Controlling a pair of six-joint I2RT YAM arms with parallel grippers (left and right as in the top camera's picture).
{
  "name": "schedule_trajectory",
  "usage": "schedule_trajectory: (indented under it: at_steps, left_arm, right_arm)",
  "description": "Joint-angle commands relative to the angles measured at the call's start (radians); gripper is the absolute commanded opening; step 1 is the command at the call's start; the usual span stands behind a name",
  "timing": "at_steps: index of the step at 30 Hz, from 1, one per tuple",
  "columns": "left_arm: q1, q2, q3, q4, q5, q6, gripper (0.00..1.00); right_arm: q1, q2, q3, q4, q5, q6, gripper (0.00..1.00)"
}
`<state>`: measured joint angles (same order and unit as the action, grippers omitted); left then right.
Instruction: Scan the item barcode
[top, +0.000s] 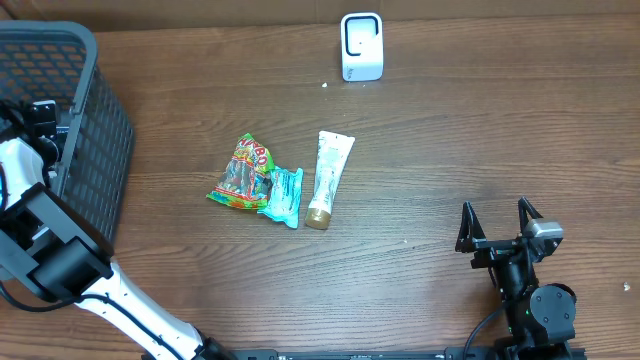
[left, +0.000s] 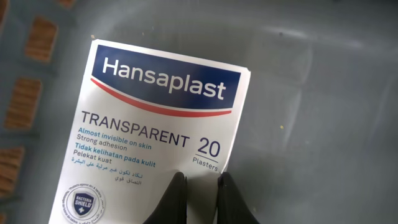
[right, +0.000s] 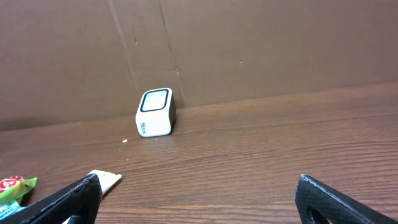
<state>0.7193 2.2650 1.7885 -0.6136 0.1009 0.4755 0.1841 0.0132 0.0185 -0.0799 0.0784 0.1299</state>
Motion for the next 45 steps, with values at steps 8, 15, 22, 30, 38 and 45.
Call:
schedule_trajectory:
  at_steps: [8, 15, 22, 30, 38, 45]
  left_arm:
    - [-0.025, 0.076, -0.063, -0.177, 0.156, -0.341, 0.15]
    - [-0.026, 0.076, -0.022, -0.254, 0.162, -0.476, 0.51]
    - [-0.026, 0.076, 0.193, -0.365, 0.105, -0.43, 1.0]
    - [-0.026, 0.076, 0.264, -0.354, -0.11, -0.134, 1.0]
    - [-0.028, 0.076, 0.263, -0.317, -0.137, -0.002, 1.0]
    - [-0.031, 0.077, 0.26, -0.269, -0.138, 0.074, 1.0]
  right_arm:
    - [0.004, -0.008, -0.01, 0.004, 0.007, -0.004, 1.0]
    - [0.004, -0.008, -0.01, 0.004, 0.007, -0.004, 1.0]
    - [0.004, -0.008, -0.01, 0.004, 0.007, -0.004, 1.0]
    - [0.004, -0.008, -0.01, 0.004, 0.007, -0.004, 1.0]
    - [0.004, -0.008, -0.01, 0.004, 0.007, -0.004, 1.0]
    - [0.004, -0.008, -0.01, 0.004, 0.007, -0.004, 1.0]
